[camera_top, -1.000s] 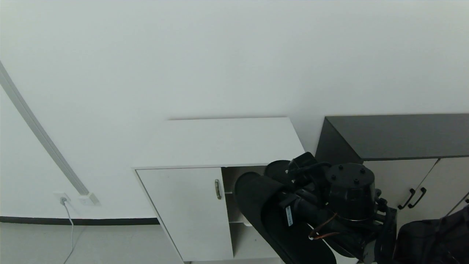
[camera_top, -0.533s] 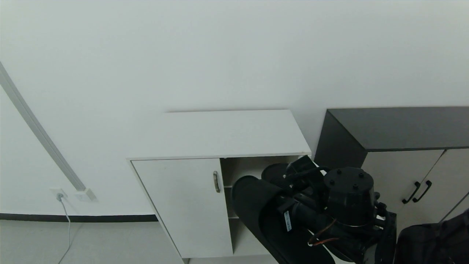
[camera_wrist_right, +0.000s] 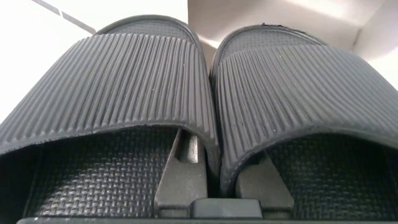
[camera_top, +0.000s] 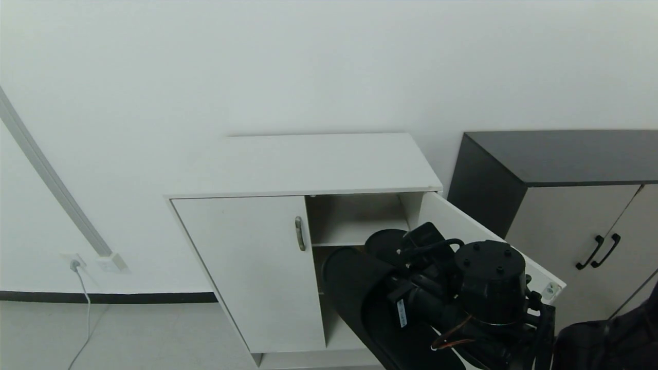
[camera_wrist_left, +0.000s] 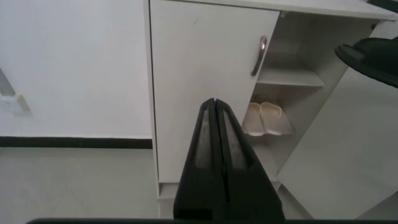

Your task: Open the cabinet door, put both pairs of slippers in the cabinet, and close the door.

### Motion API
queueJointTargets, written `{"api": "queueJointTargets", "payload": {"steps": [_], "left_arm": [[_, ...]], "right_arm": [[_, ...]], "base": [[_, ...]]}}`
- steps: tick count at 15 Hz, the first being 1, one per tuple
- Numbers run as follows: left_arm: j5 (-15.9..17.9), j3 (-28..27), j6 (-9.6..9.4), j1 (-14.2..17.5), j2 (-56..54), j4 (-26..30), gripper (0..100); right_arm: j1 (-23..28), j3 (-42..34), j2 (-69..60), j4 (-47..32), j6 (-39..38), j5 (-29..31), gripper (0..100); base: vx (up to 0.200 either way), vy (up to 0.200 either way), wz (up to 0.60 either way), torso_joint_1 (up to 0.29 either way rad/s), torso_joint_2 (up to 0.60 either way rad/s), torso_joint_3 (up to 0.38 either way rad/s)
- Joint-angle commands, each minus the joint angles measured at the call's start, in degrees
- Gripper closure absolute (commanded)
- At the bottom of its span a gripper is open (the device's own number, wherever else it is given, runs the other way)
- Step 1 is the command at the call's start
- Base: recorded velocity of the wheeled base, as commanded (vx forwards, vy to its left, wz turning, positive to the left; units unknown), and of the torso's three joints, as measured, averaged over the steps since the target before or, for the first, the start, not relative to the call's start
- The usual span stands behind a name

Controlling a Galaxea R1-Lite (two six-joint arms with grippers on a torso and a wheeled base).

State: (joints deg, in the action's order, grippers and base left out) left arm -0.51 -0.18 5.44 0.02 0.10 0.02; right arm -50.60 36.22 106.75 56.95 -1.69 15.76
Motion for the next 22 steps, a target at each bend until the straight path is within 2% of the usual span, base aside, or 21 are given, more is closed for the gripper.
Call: {"api": "queueJointTargets", "payload": {"steps": [1,14,22], "left_arm": [[0.0,0.0,0.01,0.1,0.0,0.0,100],[0.0,0.0,0.01,0.1,0.1,0.0,100],[0.0,0.1,0.01,0.0,0.1,0.1,100]], "right_arm": [[0.0,-0.2,0.2,0.0,-0.1,0.0,100],[-0.2,-0.3,1.0,0.0,0.0,0.0,100],[-0.1,-0.4,1.4,0.1,0.0,0.0,100]], "base": [[0.000,0.000,0.00,-0.227,0.55,0.330],[0.000,0.000,0.00,-0.172,0.50,0.322],[0.000,0.000,0.00,-0.075,0.45,0.366]]}}
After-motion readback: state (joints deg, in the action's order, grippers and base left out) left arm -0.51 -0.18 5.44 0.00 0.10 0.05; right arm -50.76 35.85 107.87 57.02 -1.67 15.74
